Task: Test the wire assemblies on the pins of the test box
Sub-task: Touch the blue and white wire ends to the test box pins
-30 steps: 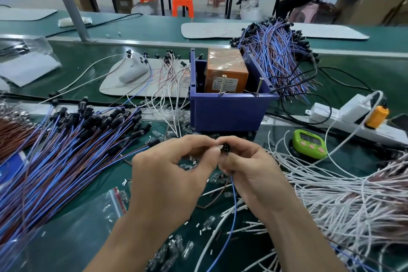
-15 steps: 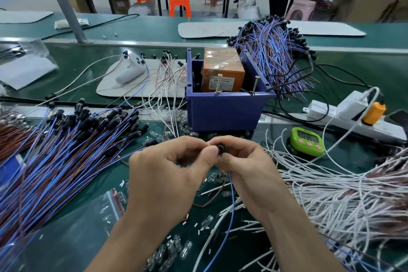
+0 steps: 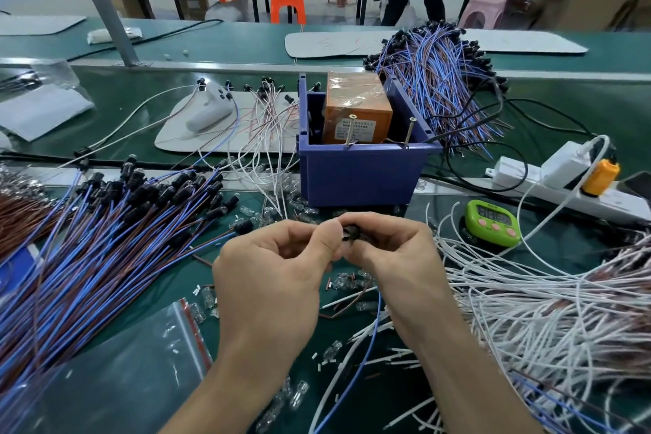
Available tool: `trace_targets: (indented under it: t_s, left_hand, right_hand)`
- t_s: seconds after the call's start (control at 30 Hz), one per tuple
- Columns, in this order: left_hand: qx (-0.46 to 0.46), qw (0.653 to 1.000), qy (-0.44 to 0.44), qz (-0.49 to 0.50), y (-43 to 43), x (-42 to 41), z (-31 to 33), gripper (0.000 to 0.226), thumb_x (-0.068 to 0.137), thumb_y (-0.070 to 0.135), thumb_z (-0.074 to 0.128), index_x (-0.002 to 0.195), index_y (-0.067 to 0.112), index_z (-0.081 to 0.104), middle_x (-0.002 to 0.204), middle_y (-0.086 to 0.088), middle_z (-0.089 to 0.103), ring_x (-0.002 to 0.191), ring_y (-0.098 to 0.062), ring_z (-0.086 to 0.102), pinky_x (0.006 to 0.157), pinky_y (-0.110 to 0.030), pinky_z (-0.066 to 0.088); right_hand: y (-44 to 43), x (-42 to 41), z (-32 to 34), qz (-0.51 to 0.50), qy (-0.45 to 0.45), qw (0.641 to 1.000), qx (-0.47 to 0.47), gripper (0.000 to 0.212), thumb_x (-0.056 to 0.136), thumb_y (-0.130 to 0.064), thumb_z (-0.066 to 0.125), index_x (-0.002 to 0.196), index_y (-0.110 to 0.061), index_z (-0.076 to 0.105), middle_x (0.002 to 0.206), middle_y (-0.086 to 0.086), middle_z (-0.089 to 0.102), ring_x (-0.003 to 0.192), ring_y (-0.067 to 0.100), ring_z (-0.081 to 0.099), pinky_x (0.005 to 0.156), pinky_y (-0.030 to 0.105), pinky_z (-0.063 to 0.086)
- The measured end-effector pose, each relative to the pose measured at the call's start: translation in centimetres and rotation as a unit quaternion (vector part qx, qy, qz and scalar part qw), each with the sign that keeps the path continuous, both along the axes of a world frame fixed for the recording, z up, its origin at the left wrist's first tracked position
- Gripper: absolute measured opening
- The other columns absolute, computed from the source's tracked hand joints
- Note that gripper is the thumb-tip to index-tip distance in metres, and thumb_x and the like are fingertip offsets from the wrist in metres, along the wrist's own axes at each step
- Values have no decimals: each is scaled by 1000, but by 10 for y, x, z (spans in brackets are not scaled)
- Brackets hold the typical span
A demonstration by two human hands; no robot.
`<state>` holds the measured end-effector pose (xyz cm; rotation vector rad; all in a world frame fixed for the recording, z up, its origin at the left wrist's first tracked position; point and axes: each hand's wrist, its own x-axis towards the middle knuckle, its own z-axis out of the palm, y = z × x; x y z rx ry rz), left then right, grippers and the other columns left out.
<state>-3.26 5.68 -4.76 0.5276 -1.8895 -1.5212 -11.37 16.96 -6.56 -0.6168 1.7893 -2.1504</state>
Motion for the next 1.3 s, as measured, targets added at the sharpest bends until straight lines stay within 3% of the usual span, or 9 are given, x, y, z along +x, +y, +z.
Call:
trace_targets:
  t_s: [0.13,0.23,0.33,0.5,0.77,0.93,1.07,1.17,1.3]
  left_hand:
    - [-59,998,-15,24,2,1,-3,10,78,56,74,81,46,76,62,22,71,55,-1,69,54,-18,54]
    - [-41,999,-19,10,0,-1,-5,5,82,43,82,80,41,78,63,18,73,58,-3,71,57,-20,57]
    - [47,999,-13,-16,-2,-4,-3,8,81,32,83,75,34,80,64,7,75,58,-10,73,57,-18,56]
    - [204,978,17,-38,0,-7,1,12,64,37,78,67,26,82,66,-8,76,55,-13,70,54,-17,53]
    - [147,988,14,-46,-6,-9,-5,7,68,33,81,68,27,81,63,-6,75,53,-12,69,54,-17,53]
    - [93,994,-4,-56,-14,-10,-10,16,81,15,84,69,26,81,61,-4,74,52,-11,68,55,-17,52]
    - [89,994,3,-68,-18,-11,-5,13,78,18,87,72,28,82,64,-3,75,56,-12,70,57,-18,55]
    - [76,995,40,-59,-19,-9,2,7,73,29,84,79,33,83,72,0,78,66,-17,76,63,-21,59]
    - [34,993,75,-89,-19,-3,7,14,77,20,83,87,30,83,77,4,79,70,-14,77,65,-17,57]
  right_hand:
    - [1,-1,-2,-18,33,999,32,31,78,1,69,92,-22,83,90,3,80,89,22,77,81,33,62]
    - [2,0,-4,-39,60,995,74,35,79,-2,67,93,-30,83,89,-2,80,88,21,77,82,41,64]
    - [2,3,-4,-48,63,994,76,30,81,-4,73,95,-29,83,89,-4,80,87,19,77,83,44,63]
    - [2,7,-2,-92,114,982,119,27,83,-3,78,96,-26,84,88,-14,79,86,10,77,80,35,63]
    - [4,13,-5,-139,238,943,185,34,83,-8,73,106,-33,77,88,-24,76,78,3,74,70,29,61]
    - [4,13,-9,-149,308,915,212,35,85,-7,75,108,-33,72,86,-19,73,62,3,64,56,9,45]
    - [2,11,-7,-135,206,956,161,30,85,-5,76,98,-31,81,85,-21,76,76,6,74,69,19,57]
    - [3,3,0,-89,50,993,60,30,84,4,76,92,-24,83,86,-4,80,85,13,76,79,24,59]
    - [11,-4,7,22,-72,996,-52,34,80,12,69,86,-18,84,85,7,78,84,14,73,77,20,55]
